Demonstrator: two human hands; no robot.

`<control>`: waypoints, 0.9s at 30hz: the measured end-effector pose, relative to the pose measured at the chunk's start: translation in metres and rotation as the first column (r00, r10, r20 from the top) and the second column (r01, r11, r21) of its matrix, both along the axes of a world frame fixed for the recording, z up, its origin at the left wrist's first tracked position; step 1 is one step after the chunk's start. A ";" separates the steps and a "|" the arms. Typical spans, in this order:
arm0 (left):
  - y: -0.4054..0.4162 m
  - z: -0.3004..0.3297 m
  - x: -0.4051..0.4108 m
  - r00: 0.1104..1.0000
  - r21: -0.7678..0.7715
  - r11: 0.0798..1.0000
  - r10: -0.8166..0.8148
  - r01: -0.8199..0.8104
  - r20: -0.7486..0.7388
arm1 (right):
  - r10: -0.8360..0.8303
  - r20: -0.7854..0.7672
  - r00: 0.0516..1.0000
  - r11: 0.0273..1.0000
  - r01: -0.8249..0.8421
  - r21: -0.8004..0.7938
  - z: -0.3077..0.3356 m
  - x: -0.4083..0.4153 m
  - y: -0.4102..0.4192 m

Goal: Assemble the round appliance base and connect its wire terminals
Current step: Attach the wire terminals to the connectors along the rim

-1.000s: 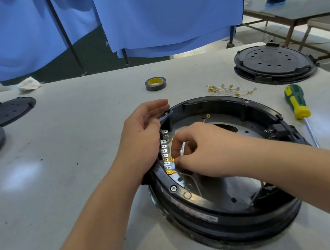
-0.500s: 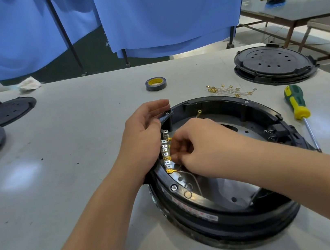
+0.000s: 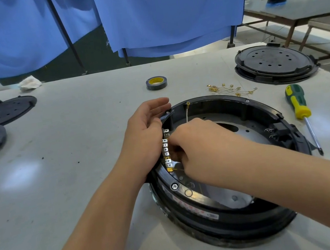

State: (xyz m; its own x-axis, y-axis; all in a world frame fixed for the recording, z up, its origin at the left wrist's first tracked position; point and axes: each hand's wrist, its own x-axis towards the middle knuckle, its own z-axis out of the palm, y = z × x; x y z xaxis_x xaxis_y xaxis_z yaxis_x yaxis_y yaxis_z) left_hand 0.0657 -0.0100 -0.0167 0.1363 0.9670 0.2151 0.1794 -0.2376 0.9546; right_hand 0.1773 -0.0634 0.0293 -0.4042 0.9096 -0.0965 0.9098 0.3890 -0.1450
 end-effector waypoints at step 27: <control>-0.003 0.002 -0.001 1.000 -0.016 1.000 0.013 -0.013 0.013 | -0.347 -0.522 0.780 0.935 0.332 -0.125 -0.019 0.032 0.019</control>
State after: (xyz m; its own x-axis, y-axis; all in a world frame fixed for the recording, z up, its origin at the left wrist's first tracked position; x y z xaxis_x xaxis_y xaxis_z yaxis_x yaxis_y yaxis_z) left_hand 0.0649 -0.0128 -0.0148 0.1211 0.9720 0.2012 0.1701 -0.2200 0.9605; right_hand 0.2092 -0.0441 0.0101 -0.0640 0.9978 0.0156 0.7615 0.0590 -0.6455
